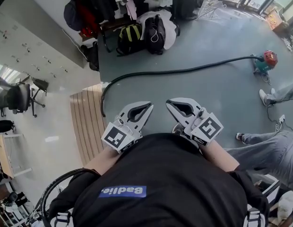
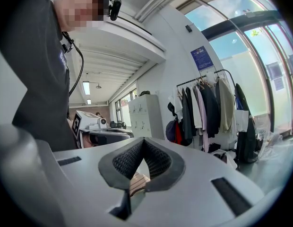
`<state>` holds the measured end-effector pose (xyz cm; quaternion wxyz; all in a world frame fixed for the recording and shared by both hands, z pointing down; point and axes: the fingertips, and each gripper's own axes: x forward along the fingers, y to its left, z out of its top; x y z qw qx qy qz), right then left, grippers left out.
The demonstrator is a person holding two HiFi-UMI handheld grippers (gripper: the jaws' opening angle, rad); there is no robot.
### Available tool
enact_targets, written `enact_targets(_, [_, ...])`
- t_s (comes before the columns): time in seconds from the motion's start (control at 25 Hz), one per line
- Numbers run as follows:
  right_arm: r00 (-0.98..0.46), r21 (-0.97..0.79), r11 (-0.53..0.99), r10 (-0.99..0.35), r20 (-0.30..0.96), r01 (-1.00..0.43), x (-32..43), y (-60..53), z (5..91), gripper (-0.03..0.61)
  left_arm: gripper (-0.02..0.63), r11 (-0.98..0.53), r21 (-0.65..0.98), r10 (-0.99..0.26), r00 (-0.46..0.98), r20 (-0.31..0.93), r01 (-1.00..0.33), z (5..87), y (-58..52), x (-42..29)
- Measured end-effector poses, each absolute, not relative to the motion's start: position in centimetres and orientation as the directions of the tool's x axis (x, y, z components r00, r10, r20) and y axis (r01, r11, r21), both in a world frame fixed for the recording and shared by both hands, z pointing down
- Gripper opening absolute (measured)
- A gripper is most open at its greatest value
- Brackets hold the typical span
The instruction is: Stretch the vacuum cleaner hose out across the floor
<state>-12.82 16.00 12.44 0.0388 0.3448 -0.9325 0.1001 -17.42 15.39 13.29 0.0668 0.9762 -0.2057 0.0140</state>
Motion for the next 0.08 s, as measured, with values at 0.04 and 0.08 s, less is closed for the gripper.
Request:
enact_targets(0.04, [-0.758, -0.159, 0.741, -0.636, 0.142, -0.652, -12.89, 16.12, 12.41, 0.005, 0.008, -0.906, 0.125, -0.400, 0.915, 0.059, -0.405, 13.24, 15.46, -17.44])
enact_targets(0.08, [-0.757, -0.158, 0.741, -0.637, 0.142, -0.653, -12.95, 16.24, 12.37, 0.005, 0.008, -0.906, 0.125, -0.401, 0.914, 0.063, -0.406, 13.20, 15.54, -17.47])
